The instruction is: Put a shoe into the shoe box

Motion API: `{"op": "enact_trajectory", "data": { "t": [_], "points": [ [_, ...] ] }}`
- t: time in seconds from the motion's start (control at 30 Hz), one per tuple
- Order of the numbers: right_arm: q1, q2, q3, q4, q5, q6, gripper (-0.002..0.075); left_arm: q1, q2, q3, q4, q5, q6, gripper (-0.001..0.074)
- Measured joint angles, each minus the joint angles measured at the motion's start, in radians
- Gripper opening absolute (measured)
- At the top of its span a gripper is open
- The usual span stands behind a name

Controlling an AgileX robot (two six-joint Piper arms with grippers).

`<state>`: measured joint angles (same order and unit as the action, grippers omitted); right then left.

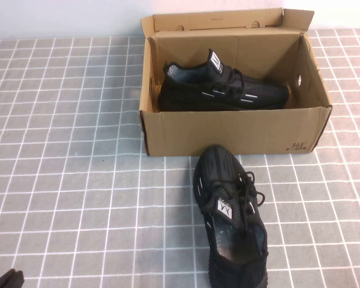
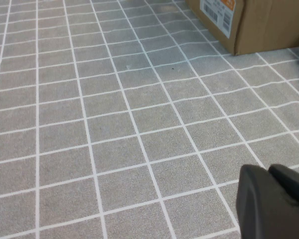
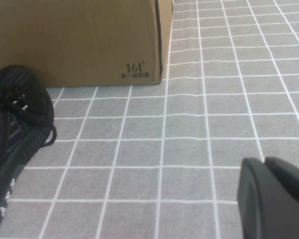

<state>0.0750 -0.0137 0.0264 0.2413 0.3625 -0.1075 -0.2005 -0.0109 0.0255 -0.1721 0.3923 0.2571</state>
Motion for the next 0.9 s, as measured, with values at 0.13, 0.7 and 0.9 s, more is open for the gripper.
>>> {"op": "enact_trajectory", "data": {
  "t": [0.13, 0.7, 0.9],
  "points": [
    [0.000, 0.000, 0.000, 0.000, 0.000, 0.000, -0.0016, 0.000, 0.000, 0.000, 0.000, 0.000, 0.000, -0.0001],
    [0.000, 0.000, 0.000, 0.000, 0.000, 0.000, -0.0016, 0.000, 0.000, 0.000, 0.000, 0.000, 0.000, -0.0001],
    [0.000, 0.000, 0.000, 0.007, -0.017, 0.000, -0.0016, 0.000, 0.000, 0.000, 0.000, 0.000, 0.000, -0.0001]
  ]
}}
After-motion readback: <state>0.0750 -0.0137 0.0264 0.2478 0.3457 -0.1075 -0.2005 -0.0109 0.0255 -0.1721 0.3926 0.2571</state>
